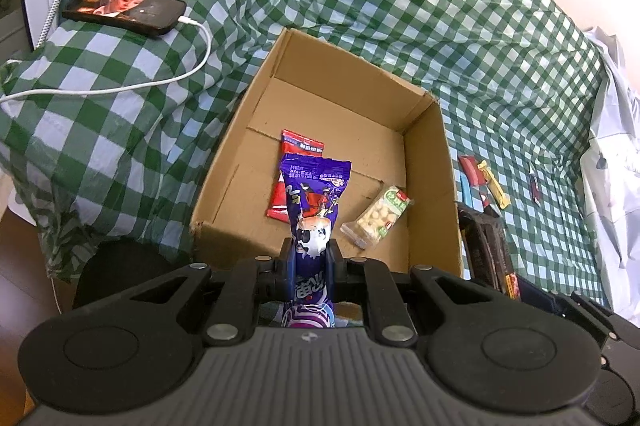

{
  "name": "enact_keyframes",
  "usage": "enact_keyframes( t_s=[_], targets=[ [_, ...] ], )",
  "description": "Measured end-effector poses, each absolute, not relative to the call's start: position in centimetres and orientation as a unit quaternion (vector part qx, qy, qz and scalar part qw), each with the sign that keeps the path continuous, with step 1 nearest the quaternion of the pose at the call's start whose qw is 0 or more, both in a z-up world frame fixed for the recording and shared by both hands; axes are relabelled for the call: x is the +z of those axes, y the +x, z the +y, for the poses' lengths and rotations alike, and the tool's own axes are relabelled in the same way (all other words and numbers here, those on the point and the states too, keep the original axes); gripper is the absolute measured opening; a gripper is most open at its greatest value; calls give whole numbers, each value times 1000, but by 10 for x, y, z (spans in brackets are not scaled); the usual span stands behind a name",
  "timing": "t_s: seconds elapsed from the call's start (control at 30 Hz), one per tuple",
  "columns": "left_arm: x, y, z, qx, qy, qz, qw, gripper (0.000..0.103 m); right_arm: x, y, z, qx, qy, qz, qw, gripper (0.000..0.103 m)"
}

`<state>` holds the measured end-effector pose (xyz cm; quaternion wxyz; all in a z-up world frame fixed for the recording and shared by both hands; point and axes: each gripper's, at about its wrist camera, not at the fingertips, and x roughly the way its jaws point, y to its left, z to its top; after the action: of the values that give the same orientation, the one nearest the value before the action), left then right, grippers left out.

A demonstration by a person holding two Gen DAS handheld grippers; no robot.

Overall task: Organize snacks
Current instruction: 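Lower the purple candy bar and dark chocolate bar into the box with both tools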

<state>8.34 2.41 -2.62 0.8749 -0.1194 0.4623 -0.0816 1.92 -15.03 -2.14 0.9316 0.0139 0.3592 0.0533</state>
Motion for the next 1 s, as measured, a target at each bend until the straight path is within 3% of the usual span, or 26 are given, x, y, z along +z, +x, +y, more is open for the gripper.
enact_keyframes(
  t_s=[1.0],
  targets=[
    [-81, 205, -10, -61, -117, 502, 854, 15, -86, 127, -165, 46, 21, 433, 900, 41]
  ],
)
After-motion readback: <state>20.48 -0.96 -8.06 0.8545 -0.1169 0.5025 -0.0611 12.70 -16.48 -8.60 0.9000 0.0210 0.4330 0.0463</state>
